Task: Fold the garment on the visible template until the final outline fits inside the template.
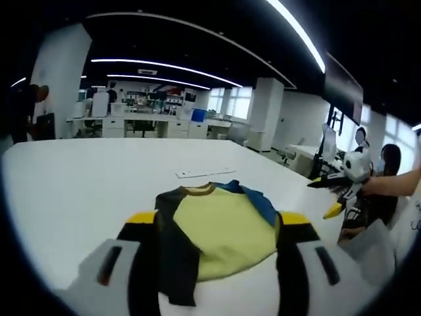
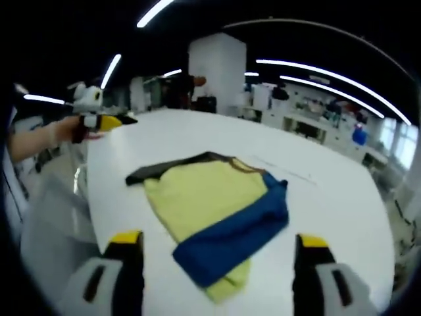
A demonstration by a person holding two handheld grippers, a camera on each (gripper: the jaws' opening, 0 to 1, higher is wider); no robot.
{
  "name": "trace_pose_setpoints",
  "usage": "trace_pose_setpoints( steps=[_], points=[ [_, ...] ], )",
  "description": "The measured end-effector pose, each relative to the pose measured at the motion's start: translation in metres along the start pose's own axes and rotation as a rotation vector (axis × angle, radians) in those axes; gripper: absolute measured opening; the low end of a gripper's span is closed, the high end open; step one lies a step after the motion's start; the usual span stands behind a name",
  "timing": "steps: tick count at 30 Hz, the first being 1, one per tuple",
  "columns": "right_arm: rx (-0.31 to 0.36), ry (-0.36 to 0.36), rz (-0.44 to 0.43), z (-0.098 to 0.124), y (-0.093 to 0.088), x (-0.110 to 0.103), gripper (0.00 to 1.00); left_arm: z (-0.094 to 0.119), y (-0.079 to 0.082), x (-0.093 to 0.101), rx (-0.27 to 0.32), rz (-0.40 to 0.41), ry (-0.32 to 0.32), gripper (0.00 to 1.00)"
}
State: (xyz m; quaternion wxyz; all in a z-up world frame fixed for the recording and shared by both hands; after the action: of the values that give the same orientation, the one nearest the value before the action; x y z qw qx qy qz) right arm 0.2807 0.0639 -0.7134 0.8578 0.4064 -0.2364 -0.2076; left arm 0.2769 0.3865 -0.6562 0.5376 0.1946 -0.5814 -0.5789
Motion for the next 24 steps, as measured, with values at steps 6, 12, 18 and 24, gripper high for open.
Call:
trace_pose_setpoints(
  steps=[6,12,18,24],
  points=[
    [-0.031,0.039,0.103,-0.005,-0.003,-0.021,0.88,0.009,-0.007,-0.002,0.008,0.024,0.011,0.66],
    [-0.069,0.101,0.250,-0.016,-0.008,-0.048,0.65,0.013,-0.010,-0.001,0.012,0.042,0.022,0.65],
    [-0.118,0.152,0.279,-0.041,-0.020,-0.065,0.54,0.012,-0.013,0.003,0.007,0.052,0.019,0.64],
    [-0.151,0.194,0.241,-0.060,-0.028,-0.074,0.32,0.010,-0.013,0.007,0.005,0.057,0.014,0.64]
  ],
)
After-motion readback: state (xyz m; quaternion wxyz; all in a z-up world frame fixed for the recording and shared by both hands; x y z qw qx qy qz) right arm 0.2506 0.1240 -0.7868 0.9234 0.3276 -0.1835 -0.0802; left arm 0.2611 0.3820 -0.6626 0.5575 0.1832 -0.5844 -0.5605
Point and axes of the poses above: the point that each gripper's makers call its tool centre point, and the gripper's own axes: z roughly backward along the fingers, x roughly to its right, y roughly out of its top, the point moved 3 cm from there along z, roughly backward along the fingers, and after that the axes turned 13 degrees about z, right-handed, at the moved point
